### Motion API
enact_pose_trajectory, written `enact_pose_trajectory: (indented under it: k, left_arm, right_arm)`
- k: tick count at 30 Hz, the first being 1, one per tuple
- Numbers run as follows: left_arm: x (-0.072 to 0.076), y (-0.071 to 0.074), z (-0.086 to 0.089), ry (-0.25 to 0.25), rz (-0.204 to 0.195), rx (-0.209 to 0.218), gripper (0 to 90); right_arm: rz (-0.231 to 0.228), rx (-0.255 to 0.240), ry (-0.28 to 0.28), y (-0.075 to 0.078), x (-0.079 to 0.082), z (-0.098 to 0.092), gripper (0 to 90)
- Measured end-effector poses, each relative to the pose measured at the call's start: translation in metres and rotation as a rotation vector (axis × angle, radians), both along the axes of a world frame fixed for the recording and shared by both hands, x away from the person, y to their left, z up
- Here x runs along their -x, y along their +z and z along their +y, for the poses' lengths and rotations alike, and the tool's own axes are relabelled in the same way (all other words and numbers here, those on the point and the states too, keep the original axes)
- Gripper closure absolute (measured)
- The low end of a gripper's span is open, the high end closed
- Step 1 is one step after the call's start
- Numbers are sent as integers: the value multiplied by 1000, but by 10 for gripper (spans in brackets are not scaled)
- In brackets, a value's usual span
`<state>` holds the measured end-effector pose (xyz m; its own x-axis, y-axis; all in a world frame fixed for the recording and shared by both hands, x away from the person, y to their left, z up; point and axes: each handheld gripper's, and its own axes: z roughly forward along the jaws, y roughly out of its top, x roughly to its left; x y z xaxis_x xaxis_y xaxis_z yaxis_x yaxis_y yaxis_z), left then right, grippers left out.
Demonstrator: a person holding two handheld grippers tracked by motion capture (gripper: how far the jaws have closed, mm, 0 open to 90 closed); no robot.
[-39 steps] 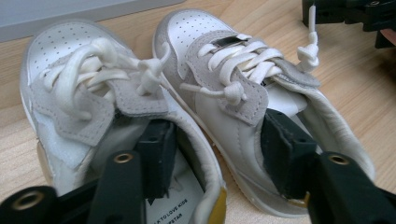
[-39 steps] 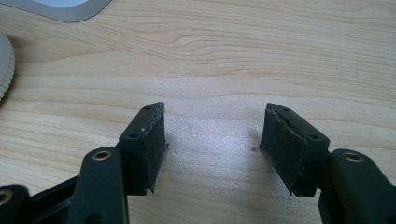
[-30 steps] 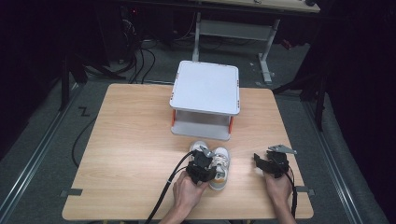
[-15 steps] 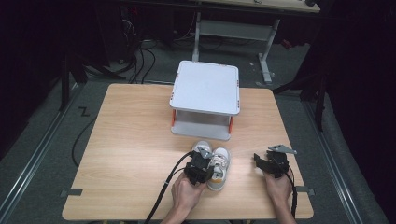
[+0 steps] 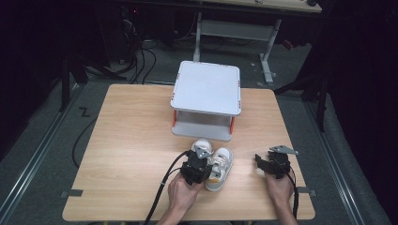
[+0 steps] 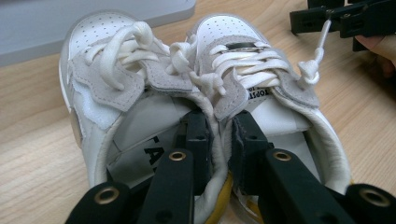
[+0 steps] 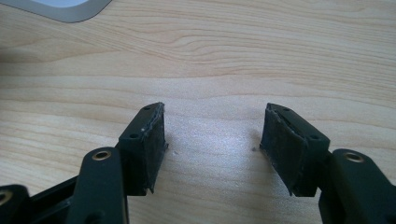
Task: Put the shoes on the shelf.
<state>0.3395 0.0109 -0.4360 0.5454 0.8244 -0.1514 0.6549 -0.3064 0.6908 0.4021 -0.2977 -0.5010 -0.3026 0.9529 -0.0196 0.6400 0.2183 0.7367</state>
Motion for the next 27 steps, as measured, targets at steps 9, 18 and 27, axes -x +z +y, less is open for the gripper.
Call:
enact_pose_trajectory:
  k: [9, 18, 27]
  left_arm:
    - [-9, 10, 10, 2, -23, -19, 791]
    - [-30, 17, 14, 4, -36, -45, 791]
    - [-49, 19, 14, 22, -58, -55, 796]
  right_arm:
    - [0, -1, 1, 0, 0, 0, 395]
    - [0, -1, 2, 0, 0, 0, 394]
    - [1, -3, 3, 0, 0, 0, 391]
